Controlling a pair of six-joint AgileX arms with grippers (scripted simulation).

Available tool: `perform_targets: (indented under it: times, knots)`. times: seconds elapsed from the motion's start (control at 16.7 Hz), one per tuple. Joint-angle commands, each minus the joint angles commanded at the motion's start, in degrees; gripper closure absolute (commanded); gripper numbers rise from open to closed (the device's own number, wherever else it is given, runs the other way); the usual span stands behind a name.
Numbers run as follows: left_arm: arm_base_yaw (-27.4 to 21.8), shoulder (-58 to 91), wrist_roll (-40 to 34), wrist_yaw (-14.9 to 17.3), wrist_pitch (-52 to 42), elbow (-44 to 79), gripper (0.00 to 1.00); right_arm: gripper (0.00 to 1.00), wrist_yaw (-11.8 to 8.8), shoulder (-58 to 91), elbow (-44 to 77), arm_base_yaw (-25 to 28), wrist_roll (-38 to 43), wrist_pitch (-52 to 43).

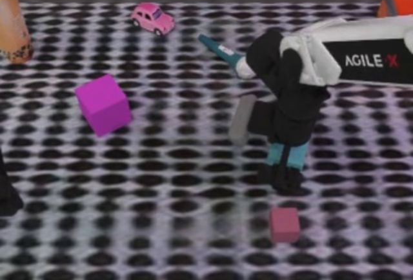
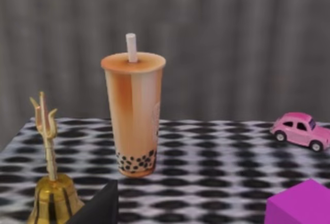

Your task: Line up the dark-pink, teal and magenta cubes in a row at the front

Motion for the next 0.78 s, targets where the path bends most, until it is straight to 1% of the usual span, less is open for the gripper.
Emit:
perform_targets:
  times: [0.54, 0.6, 0.78]
  knots:
    - [0.0, 0.0, 0.0, 0.0, 0.0, 0.0, 0.00, 0.98, 0.0, 0.0, 0.0, 0.0, 0.0, 0.0]
    - [0.0, 0.0, 0.0, 0.0, 0.0, 0.0, 0.00, 1.00, 0.0, 0.0, 0.0, 0.0, 0.0, 0.0]
    - [0.0, 0.0, 0.0, 0.0, 0.0, 0.0, 0.00, 1.00, 0.0, 0.0, 0.0, 0.0, 0.0, 0.0]
